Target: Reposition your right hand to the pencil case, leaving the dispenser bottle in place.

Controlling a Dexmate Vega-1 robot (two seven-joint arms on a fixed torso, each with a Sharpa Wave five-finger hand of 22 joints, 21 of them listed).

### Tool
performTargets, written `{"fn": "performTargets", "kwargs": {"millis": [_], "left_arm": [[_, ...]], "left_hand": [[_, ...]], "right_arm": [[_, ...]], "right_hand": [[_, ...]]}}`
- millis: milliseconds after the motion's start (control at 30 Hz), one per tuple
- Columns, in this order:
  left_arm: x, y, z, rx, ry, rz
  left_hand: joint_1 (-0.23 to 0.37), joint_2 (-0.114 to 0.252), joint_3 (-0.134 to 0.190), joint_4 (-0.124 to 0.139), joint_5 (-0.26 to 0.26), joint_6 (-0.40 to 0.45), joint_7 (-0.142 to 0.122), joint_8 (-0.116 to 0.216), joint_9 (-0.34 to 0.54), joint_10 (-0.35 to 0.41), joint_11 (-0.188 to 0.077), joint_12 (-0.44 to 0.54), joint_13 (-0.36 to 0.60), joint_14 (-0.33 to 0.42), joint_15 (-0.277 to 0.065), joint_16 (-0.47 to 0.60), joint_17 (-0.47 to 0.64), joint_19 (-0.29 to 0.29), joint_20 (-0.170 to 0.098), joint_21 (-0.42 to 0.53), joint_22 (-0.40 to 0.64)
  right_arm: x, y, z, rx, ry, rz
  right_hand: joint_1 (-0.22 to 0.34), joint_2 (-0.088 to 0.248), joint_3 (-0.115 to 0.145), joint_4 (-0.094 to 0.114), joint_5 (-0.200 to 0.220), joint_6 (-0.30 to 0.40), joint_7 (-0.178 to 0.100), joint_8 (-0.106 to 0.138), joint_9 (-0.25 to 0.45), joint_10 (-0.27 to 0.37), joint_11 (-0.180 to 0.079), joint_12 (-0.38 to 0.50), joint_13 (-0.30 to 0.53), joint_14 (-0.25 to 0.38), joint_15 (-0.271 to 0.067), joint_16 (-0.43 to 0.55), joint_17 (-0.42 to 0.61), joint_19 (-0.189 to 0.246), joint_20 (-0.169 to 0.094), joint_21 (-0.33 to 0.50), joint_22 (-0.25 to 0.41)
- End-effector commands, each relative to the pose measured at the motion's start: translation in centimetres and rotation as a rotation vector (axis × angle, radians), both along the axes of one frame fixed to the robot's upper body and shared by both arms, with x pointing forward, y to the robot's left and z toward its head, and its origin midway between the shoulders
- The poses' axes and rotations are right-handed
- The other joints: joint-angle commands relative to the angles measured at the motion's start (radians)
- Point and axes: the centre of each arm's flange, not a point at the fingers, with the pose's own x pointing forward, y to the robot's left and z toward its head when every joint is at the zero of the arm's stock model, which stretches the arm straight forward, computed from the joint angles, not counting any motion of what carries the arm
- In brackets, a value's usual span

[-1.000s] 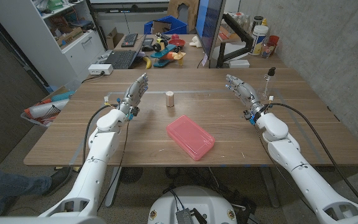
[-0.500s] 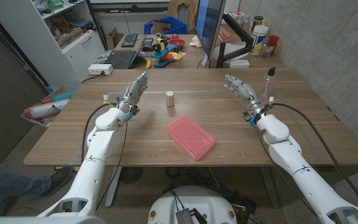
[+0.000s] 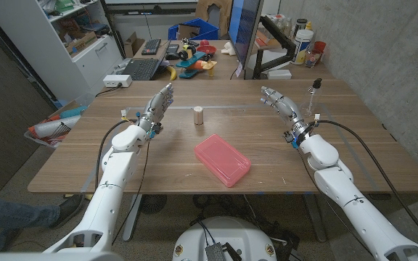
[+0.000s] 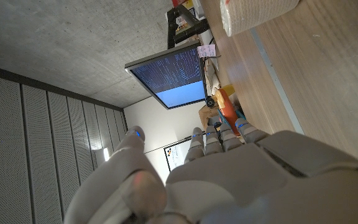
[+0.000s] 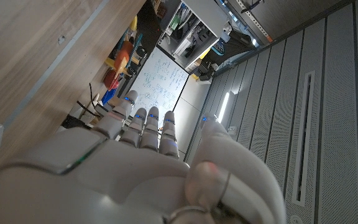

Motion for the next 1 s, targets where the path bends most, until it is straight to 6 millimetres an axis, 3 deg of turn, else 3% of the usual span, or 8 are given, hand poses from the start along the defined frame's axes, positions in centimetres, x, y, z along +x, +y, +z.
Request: {"fn": "performTargets", "kwargs": {"millis": [33, 1000], "left_arm": [[-0.2, 0.0, 0.0, 0.000, 0.000, 0.006], [0.1, -0.3, -0.3, 0.024, 0.020, -0.004]], "left_hand": [[0.002, 0.009, 0.001, -0.006, -0.004, 0.004, 0.004, 0.006, 0.003, 0.007, 0.001, 0.010, 0.004, -0.002, 0.008, 0.004, 0.005, -0.005, 0.005, 0.004, 0.003], [0.002, 0.013, 0.001, -0.012, -0.005, 0.009, 0.004, 0.006, 0.003, 0.007, 0.003, 0.009, 0.004, -0.012, 0.006, 0.002, 0.005, -0.009, 0.007, 0.004, 0.003]], "right_arm": [[-1.0, 0.5, -0.1, -0.017, -0.035, 0.024], [-2.8, 2.4, -0.1, -0.096, -0.095, 0.062]], "right_hand": [[-0.003, -0.002, -0.001, -0.002, 0.006, 0.012, 0.003, 0.007, 0.006, 0.007, -0.001, 0.003, 0.001, 0.005, 0.002, 0.004, 0.000, 0.000, 0.007, 0.001, 0.004], [-0.003, -0.003, -0.005, -0.006, 0.007, 0.021, 0.005, 0.007, 0.006, 0.011, 0.004, 0.003, 0.002, 0.004, 0.002, 0.001, -0.002, -0.001, 0.010, 0.001, 0.004]]}}
